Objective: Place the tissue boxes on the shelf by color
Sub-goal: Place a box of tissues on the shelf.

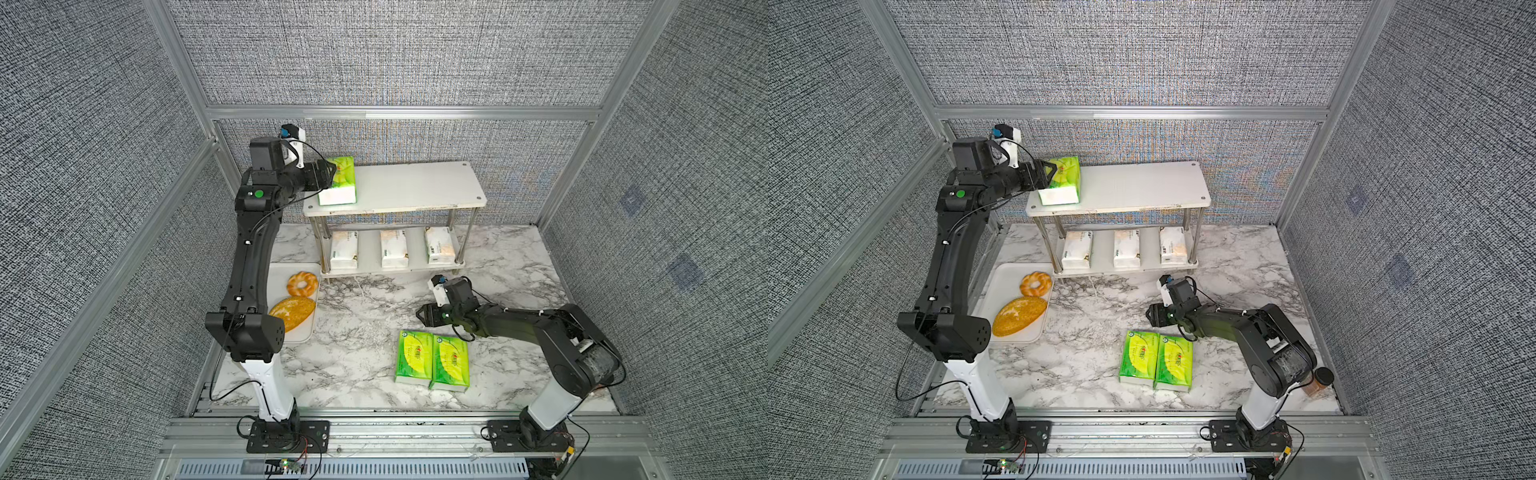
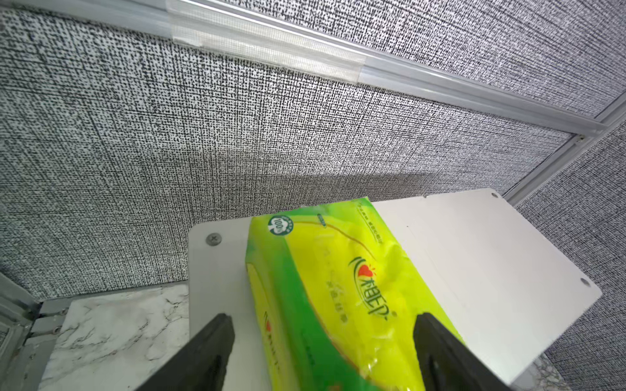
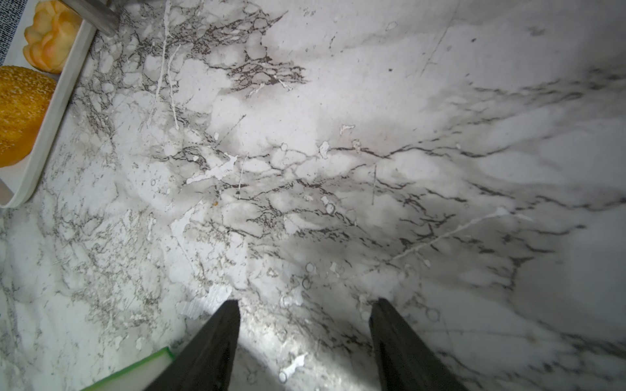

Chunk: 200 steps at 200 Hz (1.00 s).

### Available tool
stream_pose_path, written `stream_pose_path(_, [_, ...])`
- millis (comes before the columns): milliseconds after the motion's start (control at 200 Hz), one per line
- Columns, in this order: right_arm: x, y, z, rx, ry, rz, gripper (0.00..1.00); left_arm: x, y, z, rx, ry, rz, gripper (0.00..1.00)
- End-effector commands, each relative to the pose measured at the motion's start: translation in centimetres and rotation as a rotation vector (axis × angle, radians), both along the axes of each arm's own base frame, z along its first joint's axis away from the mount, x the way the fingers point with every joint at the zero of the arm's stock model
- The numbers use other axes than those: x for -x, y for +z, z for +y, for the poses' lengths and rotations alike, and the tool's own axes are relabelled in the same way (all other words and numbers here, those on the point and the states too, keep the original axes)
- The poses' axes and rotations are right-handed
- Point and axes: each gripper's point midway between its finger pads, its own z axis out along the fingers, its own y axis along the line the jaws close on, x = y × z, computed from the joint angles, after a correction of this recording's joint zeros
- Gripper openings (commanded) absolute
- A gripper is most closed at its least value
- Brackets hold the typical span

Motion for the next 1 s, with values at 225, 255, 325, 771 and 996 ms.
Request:
stream_pose_path(225, [-1.6, 2.1, 0.5, 0.007, 0.009, -0.059, 0.67, 5.5, 1.4, -1.4, -0.003, 0.038, -0.046, 0.89])
stream_pose_path(255, [-1.6, 2.2, 0.4, 0.007, 0.007, -0.063, 0.67, 6.3, 1.2, -1.5, -0.011, 0.05, -0.044, 0.89])
stream_pose_path(325, [-1.9, 2.4, 0.3, 0.003, 0.003, -0.067, 0.67, 8.2, 0.3, -1.8, -0.017, 0.078, -0.034, 0.89])
stream_pose_path(771, [-1.4, 3.9, -0.4, -0.005, 0.022, -0.076, 0.68, 17.9, -12.9, -6.1, -0.056, 0.032, 0.208, 0.89])
stream_pose_path(996, [-1.0, 3.3, -1.4, 0.005, 0.01, -0.056, 0.68, 21.1, -22.1, -10.3, -0.118, -0.071, 0.425, 0.89])
